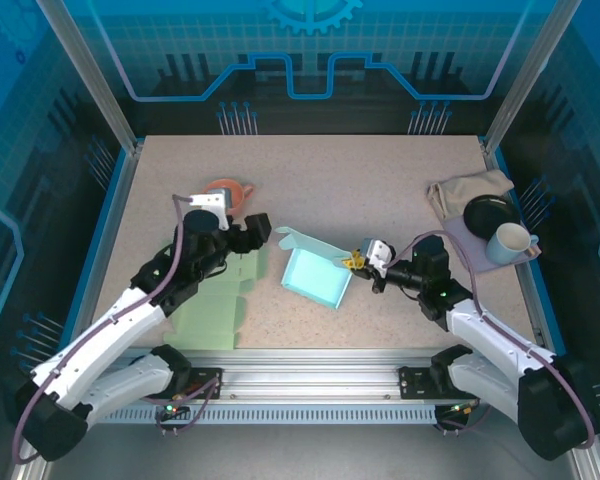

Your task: Fold the paper box

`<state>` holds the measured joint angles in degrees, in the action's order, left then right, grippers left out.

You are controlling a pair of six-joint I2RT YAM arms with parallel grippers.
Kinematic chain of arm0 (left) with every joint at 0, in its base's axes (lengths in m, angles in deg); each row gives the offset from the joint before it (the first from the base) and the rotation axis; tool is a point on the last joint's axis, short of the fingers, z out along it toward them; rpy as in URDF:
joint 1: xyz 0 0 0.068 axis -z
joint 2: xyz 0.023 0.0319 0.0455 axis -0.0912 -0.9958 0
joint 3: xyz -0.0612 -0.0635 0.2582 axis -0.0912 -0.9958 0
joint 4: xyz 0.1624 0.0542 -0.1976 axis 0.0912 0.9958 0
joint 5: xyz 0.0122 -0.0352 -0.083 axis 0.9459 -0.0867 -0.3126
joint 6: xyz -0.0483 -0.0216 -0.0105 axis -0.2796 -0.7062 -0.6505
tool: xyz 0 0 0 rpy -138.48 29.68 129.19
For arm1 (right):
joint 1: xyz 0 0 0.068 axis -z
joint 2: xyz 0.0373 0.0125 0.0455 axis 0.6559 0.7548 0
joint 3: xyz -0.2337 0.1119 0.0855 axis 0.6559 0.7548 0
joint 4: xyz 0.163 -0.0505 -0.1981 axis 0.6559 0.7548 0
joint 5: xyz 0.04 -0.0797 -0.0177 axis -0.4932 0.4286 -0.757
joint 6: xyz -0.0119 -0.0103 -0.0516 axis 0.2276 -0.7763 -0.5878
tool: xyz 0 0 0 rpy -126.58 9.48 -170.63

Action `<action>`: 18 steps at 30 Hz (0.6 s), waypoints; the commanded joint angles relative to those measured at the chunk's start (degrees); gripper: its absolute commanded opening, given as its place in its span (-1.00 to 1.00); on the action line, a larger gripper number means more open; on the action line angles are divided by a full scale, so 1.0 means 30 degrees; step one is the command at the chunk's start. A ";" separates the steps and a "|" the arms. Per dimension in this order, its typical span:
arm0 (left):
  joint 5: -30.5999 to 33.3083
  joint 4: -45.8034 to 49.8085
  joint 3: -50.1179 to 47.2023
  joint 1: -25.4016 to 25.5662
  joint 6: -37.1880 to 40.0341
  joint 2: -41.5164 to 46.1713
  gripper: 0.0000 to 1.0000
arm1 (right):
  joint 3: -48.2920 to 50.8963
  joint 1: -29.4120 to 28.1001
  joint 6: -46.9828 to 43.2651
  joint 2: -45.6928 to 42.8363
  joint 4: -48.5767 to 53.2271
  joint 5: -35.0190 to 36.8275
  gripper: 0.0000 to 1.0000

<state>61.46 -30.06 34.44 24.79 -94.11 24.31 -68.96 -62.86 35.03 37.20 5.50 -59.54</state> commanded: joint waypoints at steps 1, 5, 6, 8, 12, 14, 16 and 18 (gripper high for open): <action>0.0012 0.1878 0.0894 -0.1438 -0.5751 -0.1002 0.95 | -0.0051 -0.0515 -0.0218 0.0398 -0.1154 -0.0092 -1.00; -0.1962 0.2855 0.3071 -0.1758 -0.8261 -0.3489 0.97 | -0.0137 -0.0752 -0.0678 0.0950 -0.0932 -0.0102 -1.00; -0.2365 0.3249 0.3568 -0.1752 -0.8810 -0.4165 0.97 | -0.0198 -0.0759 -0.0766 0.1028 -0.0862 -0.0116 -1.00; -0.3224 0.4220 0.4665 -0.1718 -0.9652 -0.5637 0.98 | -0.0179 -0.0760 -0.0823 0.1105 -0.0829 -0.0144 -1.00; -0.3740 0.4880 0.5500 -0.0871 -1.0314 -0.7517 0.97 | -0.0201 -0.0785 -0.0886 0.1192 -0.0741 -0.0080 -1.00; -0.3170 0.4842 0.5415 -0.0212 -1.0636 -0.7846 0.97 | -0.0218 -0.0803 -0.0929 0.1271 -0.0770 -0.0045 -1.00; -0.2846 0.4621 0.5353 0.0318 -1.0781 -0.8254 0.97 | -0.0232 -0.0824 -0.0996 0.1397 -0.0770 -0.0034 -1.00; -0.2925 0.4484 0.5410 0.0652 -1.0914 -0.8622 0.92 | -0.0249 -0.0855 -0.1089 0.1529 -0.0712 0.0060 -1.00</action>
<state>53.31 -18.08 49.63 25.60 -124.14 -0.60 -68.96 -64.37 32.88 41.18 4.50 -59.28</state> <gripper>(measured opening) 0.968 0.042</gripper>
